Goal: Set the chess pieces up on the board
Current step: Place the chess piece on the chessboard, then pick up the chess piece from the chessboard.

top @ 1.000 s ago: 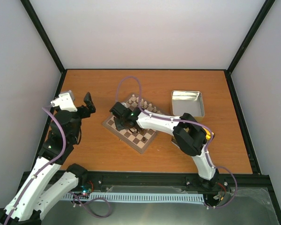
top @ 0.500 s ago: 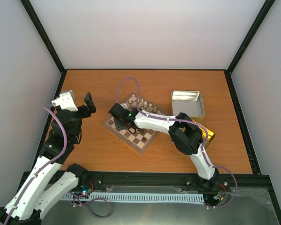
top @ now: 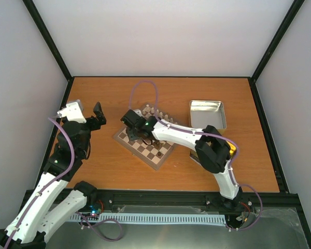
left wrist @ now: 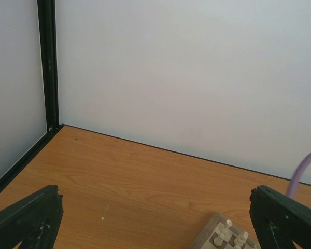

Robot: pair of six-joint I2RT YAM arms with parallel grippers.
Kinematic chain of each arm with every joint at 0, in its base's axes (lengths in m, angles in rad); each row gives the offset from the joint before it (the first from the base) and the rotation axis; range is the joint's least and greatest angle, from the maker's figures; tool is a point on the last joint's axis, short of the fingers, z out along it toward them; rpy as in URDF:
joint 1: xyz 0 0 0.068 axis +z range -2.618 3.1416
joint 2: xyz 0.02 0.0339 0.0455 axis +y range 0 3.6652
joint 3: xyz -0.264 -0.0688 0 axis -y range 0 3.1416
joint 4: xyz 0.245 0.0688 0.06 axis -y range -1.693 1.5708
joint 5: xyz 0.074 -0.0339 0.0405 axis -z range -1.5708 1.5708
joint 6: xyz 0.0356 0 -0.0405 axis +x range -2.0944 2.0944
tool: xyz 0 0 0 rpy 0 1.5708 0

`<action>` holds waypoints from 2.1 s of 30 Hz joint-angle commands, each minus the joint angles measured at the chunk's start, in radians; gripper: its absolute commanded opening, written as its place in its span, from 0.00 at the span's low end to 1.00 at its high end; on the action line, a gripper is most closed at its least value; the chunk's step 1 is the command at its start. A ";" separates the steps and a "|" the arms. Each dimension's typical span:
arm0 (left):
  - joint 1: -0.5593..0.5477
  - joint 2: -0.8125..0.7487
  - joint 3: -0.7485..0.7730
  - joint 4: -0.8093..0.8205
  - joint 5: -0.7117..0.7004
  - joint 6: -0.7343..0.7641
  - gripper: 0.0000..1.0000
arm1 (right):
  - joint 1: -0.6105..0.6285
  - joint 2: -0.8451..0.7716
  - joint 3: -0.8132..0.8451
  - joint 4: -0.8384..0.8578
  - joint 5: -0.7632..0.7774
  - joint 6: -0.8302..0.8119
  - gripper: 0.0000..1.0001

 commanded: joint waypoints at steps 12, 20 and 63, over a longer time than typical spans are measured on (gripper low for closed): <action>0.002 0.016 0.006 0.017 0.003 0.014 1.00 | -0.069 -0.036 -0.065 -0.068 0.026 0.014 0.28; 0.003 0.024 0.007 0.015 -0.001 0.018 1.00 | -0.083 0.034 -0.002 -0.067 0.031 -0.001 0.25; 0.003 0.016 0.004 0.013 -0.004 0.013 1.00 | -0.073 -0.128 -0.053 -0.030 -0.032 -0.095 0.08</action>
